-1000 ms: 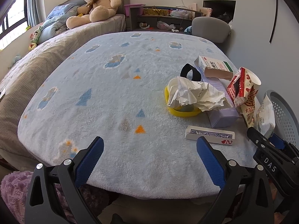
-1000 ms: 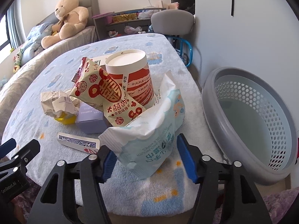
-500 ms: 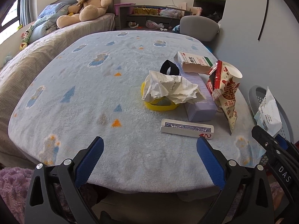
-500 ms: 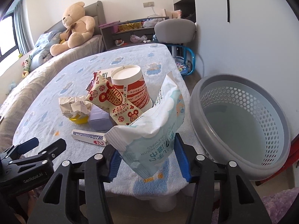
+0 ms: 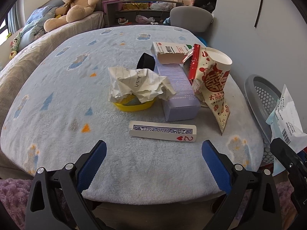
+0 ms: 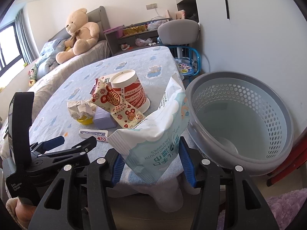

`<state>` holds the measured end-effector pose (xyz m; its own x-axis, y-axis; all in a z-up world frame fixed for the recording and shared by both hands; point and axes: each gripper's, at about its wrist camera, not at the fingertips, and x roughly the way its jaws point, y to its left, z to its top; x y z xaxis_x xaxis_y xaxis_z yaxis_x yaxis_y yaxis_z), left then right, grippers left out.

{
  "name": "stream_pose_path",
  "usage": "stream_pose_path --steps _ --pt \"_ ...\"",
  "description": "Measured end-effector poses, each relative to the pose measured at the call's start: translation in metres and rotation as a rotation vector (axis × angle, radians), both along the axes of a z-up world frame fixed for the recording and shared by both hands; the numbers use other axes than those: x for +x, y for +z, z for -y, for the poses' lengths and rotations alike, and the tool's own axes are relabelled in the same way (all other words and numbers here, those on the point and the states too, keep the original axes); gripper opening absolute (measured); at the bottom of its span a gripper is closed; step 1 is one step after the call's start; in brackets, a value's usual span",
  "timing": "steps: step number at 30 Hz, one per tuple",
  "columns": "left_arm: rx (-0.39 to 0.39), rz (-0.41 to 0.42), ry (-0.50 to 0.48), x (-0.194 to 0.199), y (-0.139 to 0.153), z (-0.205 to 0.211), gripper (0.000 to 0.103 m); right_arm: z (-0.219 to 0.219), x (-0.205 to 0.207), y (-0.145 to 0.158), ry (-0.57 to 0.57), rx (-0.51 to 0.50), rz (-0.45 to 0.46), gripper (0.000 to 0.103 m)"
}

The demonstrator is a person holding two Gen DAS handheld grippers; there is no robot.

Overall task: Collect trash
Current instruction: 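Lift the wipe packet with the right gripper while the left gripper grasps the playing card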

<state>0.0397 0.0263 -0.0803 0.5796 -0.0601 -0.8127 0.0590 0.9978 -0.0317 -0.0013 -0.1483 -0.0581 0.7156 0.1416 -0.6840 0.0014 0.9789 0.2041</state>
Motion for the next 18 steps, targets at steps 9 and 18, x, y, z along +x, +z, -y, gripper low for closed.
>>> stream_pose_path --steps 9,18 --pt "0.015 -0.02 0.001 0.02 -0.015 0.009 0.095 0.011 -0.002 0.002 0.011 0.047 0.012 0.051" --pt "0.05 -0.047 -0.017 0.034 -0.027 0.011 0.095 0.016 0.002 0.001 0.019 0.087 0.007 0.051"
